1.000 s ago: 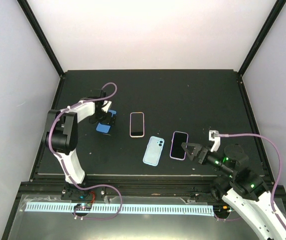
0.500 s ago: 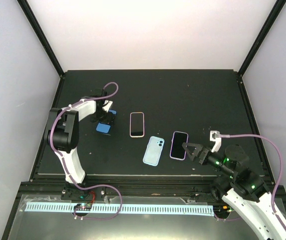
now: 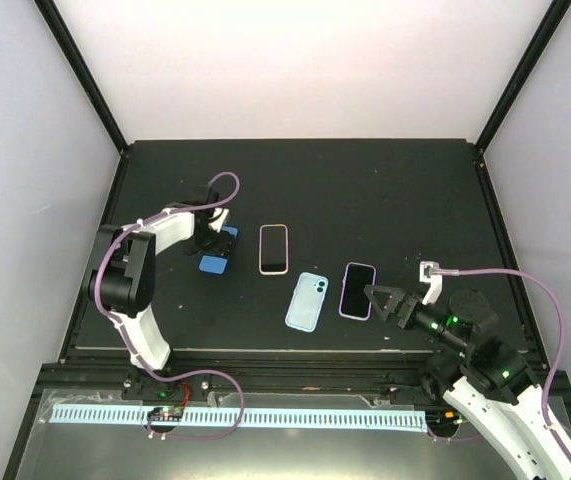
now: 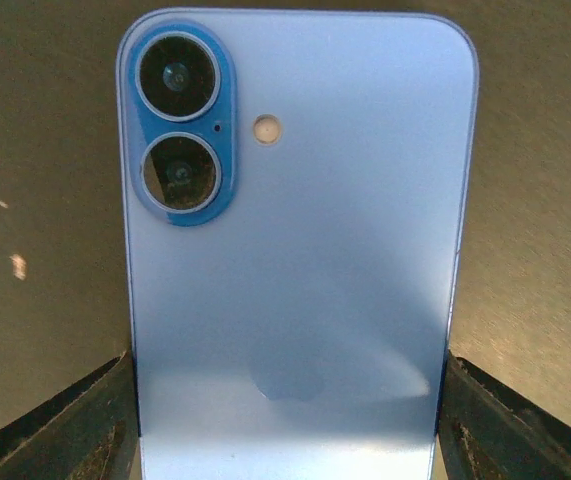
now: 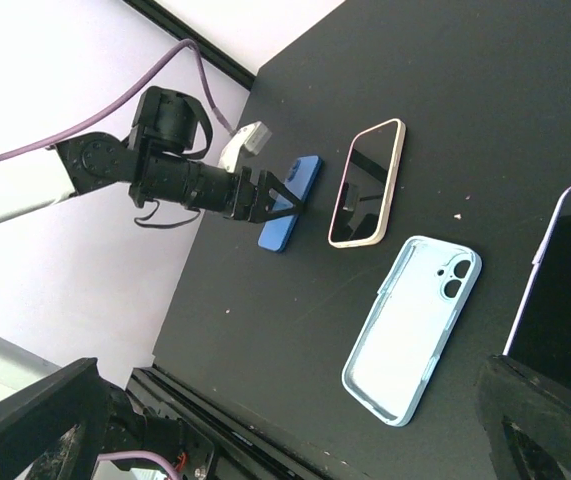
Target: Put the phone into the phone case
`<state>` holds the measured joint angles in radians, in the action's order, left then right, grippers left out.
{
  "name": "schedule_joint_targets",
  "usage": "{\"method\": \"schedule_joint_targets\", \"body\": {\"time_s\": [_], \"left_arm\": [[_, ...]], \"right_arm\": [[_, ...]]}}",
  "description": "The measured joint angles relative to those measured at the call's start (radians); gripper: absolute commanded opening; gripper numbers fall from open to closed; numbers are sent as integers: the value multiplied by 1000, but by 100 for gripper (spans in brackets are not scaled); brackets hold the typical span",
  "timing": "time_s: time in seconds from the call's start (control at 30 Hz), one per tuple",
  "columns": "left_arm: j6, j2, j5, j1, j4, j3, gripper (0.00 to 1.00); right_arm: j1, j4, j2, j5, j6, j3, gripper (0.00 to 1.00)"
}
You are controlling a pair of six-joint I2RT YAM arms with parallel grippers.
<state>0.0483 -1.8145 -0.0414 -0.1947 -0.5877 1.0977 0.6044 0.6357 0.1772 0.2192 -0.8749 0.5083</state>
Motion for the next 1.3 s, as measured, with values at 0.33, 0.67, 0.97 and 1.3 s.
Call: {"method": "schedule_joint_targets", "body": {"time_s": [0.33, 0.67, 0.97, 1.3], "left_arm": [[97, 181, -80, -30, 14, -169, 56], [195, 425, -294, -30, 100, -265, 53], [340, 544, -551, -59, 252, -404, 51], [554, 582, -709, -152, 485, -519, 50]], "right_arm": [[0, -18, 61, 29, -22, -16, 88], [0, -137, 179, 90, -56, -89, 58], [10, -263, 336, 112, -50, -97, 44], [209, -367, 579, 23, -55, -50, 50]]}}
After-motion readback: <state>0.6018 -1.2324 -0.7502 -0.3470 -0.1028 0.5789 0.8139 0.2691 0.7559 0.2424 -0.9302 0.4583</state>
